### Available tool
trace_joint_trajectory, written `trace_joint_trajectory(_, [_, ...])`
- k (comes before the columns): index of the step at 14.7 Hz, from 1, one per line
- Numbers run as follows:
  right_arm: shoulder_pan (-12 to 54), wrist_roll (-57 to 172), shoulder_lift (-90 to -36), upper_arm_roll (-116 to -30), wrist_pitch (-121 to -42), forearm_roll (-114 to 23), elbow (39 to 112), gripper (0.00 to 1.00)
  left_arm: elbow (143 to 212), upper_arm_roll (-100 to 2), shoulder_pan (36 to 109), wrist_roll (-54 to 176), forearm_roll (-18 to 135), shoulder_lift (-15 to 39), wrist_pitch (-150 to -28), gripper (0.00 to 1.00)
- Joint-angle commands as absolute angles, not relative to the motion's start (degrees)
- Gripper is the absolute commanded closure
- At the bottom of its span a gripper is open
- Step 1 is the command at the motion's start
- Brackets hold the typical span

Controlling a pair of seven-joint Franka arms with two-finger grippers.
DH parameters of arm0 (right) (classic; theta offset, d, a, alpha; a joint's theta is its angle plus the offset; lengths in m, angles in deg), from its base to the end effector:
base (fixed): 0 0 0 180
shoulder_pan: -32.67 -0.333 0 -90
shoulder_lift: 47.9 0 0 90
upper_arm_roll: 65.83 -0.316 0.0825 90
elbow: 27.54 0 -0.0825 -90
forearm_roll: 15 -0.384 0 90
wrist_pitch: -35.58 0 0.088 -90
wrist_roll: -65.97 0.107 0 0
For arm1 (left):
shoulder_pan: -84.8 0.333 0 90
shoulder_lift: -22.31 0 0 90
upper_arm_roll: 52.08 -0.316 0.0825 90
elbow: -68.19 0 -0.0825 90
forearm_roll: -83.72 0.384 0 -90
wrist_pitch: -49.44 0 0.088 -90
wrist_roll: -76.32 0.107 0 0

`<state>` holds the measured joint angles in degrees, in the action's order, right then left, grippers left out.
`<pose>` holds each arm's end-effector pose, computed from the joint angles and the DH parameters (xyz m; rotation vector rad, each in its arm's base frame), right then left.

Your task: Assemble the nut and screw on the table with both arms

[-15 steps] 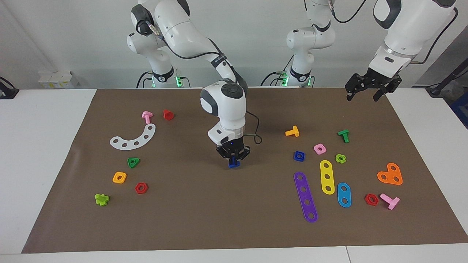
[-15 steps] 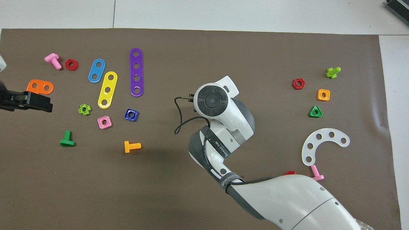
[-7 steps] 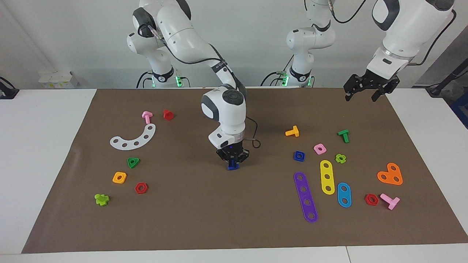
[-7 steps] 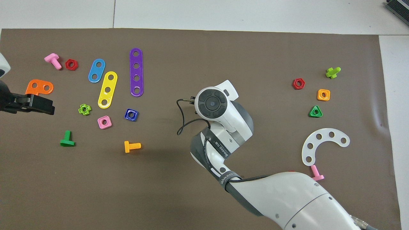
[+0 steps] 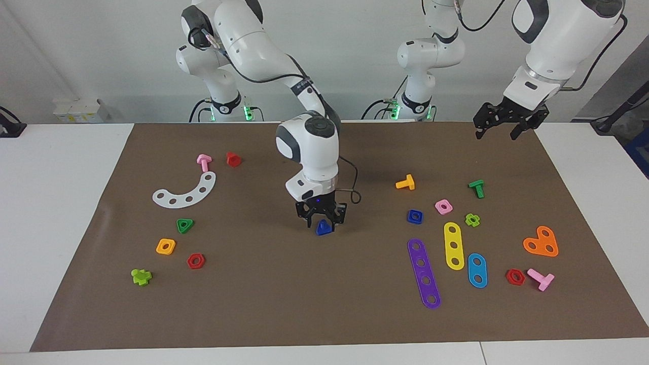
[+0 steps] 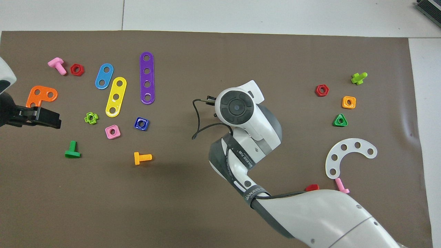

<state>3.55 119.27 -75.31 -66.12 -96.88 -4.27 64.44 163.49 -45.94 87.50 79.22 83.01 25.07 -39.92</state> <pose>0.6152 0.3420 0.3749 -3.0395 0.4702 -0.4171 0.5353 -0.0349 0.6061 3.1286 -0.1725 -0.0875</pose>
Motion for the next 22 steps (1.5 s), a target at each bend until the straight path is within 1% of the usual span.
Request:
trace_joint_trajectory(1, [9.71, 115.65, -66.9, -66.97, -91.01, -3.4, 66.33, 0.0, 165.13, -45.93, 86.48, 77.65, 81.79, 23.9, -42.92, 0.05])
trace_joint_trajectory(4, [16.56, 105.55, -61.8, -67.06, -85.03, -4.36, 66.24, 0.0, 165.22, -45.93, 83.4, 73.52, 81.79, 19.07, -48.37, 0.06])
trace_joint_trajectory(6, [21.22, 96.86, -58.11, -67.06, -80.64, -7.52, 66.24, 0.0, 165.91, -45.93, 82.17, 73.42, 81.79, 16.26, -52.67, 0.06])
trace_joint_trajectory(8, [26.49, 89.29, -54.6, -67.06, -75.54, -12.08, 66.15, 0.0, 168.89, -45.84, 81.11, 73.51, 81.79, 15.02, -58.2, 0.07])
trace_joint_trajectory(9, [29.04, 85.34, -52.66, -66.98, -72.3, -13.93, 66.15, 0.0, 171.78, -45.75, 80.67, 73.6, 81.79, 15.01, -62.23, 0.07])
trace_joint_trajectory(11, [32.21, 81.89, -49.93, -66.97, -67.11, -15.0, 65.63, 0.0, 174.53, -45.66, 79.88, 74.38, 81.79, 14.58, -66.47, 0.08])
trace_joint_trajectory(14, [33.63, 81.17, -49.22, -66.71, -57.18, -15.61, 61.07, 0.0, 175.5, -45.57, 78.39, 76.49, 81.79, 11.59, -69.56, 0.09])
trace_joint_trajectory(15, [34.33, 81.17, -49.13, -66.54, -55.84, -16.66, 61.23, 0.0, 176.46, -45.57, 78.12, 77.02, 81.79, 10.8, -70.87, 0.1])
trace_joint_trajectory(16, [35.03, 81.43, -48.78, -66.54, -56.35, -17.72, 61.92, 0.0, 177.95, -45.57, 78.03, 77.72, 81.79, 10.27, -72.89, 0.12])
trace_joint_trajectory(18, [35.13, 81.52, -48.08, -66.54, -56.71, -17.82, 63.33, 0.0, 181.37, -45.57, 77.94, 80.09, 81.79, 9.13, -77.54, 0.13])
trace_joint_trajectory(21, [34.51, 82.05, -47.55, -67.32, -55.65, -17.47, 63.6, 0.0, 181.57, -45.57, 76.45, 80.45, 81.79, 6.76, -80.28, 0.13])
trace_joint_trajectory(22, [34.25, 82.05, -47.55, -67.41, -55.65, -17.29, 63.6, 0.0, 181.65, -45.57, 76.45, 80.45, 81.79, 6.32, -80.81, 0.15])
